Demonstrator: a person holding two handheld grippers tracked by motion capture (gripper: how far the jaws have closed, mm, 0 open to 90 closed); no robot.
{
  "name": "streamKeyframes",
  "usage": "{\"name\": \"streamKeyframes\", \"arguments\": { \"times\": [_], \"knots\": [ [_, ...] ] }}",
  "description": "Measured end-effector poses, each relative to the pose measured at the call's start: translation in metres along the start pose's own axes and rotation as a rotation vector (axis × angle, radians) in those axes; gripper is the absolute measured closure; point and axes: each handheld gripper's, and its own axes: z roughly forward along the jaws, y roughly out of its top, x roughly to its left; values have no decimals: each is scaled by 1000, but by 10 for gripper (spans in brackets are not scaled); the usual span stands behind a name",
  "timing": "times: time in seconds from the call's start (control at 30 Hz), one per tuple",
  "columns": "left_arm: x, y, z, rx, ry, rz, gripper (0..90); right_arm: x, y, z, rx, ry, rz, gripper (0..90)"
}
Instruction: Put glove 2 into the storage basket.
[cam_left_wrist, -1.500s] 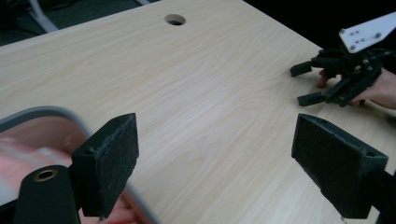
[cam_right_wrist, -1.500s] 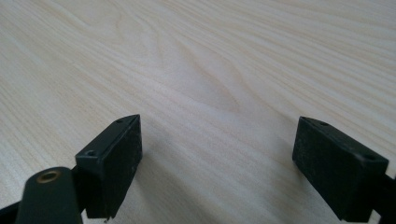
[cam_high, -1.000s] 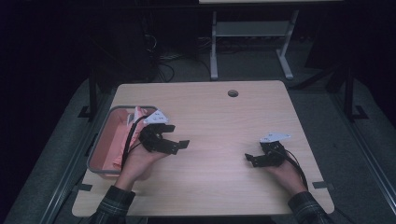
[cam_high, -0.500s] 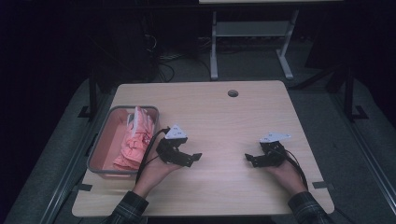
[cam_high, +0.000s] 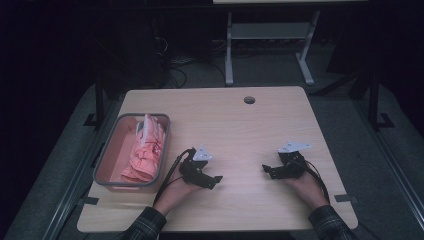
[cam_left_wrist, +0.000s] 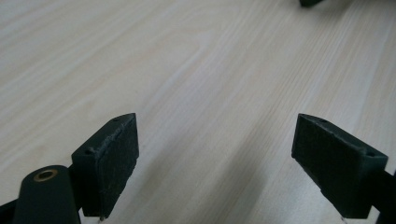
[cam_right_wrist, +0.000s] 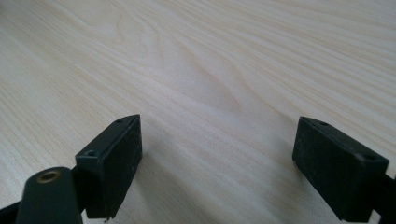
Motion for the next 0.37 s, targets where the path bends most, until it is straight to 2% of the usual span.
{"name": "streamKeyframes", "arguments": {
  "times": [0.37],
  "knots": [
    [-4, -4, 8, 55, 4, 28, 142, 0, 0, 0, 0, 2, 3, 153]
  ]
}}
